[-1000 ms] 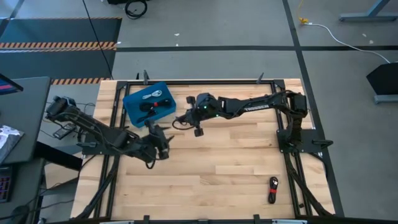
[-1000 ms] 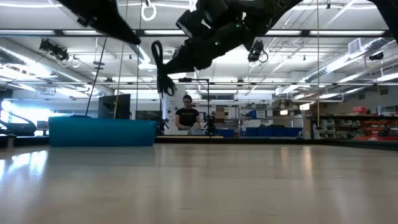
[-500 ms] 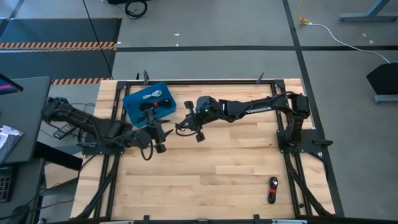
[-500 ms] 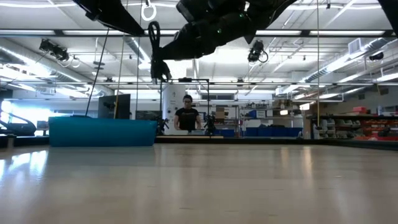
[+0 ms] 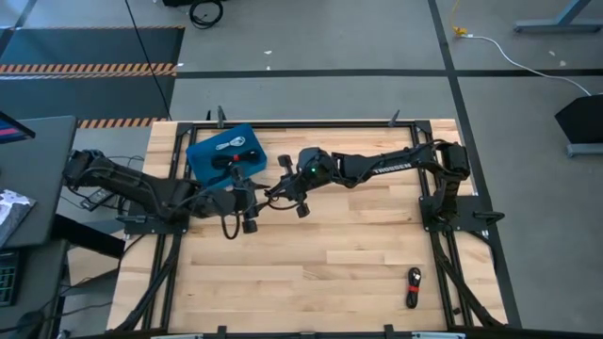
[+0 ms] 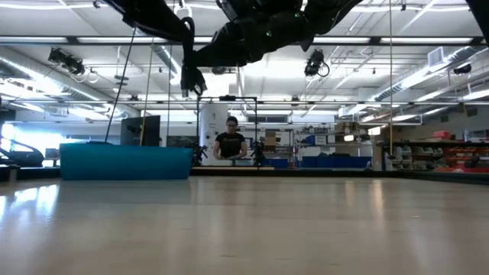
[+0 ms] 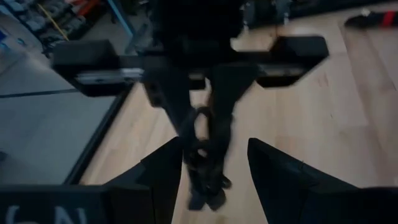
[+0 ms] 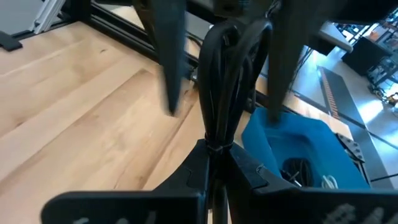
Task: Pick and place USB-C Cables
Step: Put the black charger cable into the blue bin
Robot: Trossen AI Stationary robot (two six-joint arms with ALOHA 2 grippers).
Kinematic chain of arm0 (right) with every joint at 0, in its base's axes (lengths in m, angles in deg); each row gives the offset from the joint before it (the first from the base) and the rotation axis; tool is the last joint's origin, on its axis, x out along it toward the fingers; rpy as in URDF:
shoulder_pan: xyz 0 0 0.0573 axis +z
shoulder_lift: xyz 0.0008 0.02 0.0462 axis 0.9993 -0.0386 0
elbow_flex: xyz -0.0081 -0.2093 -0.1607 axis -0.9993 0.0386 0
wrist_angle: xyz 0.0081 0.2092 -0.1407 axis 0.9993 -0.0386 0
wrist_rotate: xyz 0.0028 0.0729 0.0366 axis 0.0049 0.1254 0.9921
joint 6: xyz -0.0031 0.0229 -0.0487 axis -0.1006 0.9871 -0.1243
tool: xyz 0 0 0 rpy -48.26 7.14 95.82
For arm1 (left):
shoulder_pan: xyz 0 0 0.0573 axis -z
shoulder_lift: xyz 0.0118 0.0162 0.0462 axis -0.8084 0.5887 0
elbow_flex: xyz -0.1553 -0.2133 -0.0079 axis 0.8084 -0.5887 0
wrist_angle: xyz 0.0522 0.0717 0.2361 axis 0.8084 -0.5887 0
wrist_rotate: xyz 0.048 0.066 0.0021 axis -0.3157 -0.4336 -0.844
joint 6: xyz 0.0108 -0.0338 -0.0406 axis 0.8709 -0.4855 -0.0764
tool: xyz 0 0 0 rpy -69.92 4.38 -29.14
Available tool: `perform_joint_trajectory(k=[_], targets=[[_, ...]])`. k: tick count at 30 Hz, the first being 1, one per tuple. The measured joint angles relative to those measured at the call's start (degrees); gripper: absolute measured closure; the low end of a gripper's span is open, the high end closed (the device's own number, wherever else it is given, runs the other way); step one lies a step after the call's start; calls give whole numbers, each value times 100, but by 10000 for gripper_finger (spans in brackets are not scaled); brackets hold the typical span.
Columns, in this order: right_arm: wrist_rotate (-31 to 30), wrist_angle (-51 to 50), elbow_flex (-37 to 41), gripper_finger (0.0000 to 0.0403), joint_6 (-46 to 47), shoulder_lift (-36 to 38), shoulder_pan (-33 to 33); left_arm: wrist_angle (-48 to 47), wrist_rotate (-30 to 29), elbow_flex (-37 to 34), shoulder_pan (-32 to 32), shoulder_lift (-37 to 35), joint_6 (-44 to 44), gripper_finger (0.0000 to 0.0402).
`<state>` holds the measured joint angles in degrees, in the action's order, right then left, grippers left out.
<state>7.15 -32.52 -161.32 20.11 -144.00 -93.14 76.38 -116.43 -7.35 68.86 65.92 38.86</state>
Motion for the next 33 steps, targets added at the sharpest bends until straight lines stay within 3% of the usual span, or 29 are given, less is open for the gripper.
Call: perform_joint_trajectory(k=[7,15,24,33], targets=[[-9,-18,0,368,157,0,8,229,-12,1,-140,-13,110,231],[-209,-22,0,329,197,0,1,21,-56,5,-160,-10,99,377],[-494,-432,0,261,263,0,-40,-1669,-940,2,-516,-37,-589,377],[-965,-775,0,199,559,0,-65,-2951,-954,2,-1644,-66,-1044,377]])
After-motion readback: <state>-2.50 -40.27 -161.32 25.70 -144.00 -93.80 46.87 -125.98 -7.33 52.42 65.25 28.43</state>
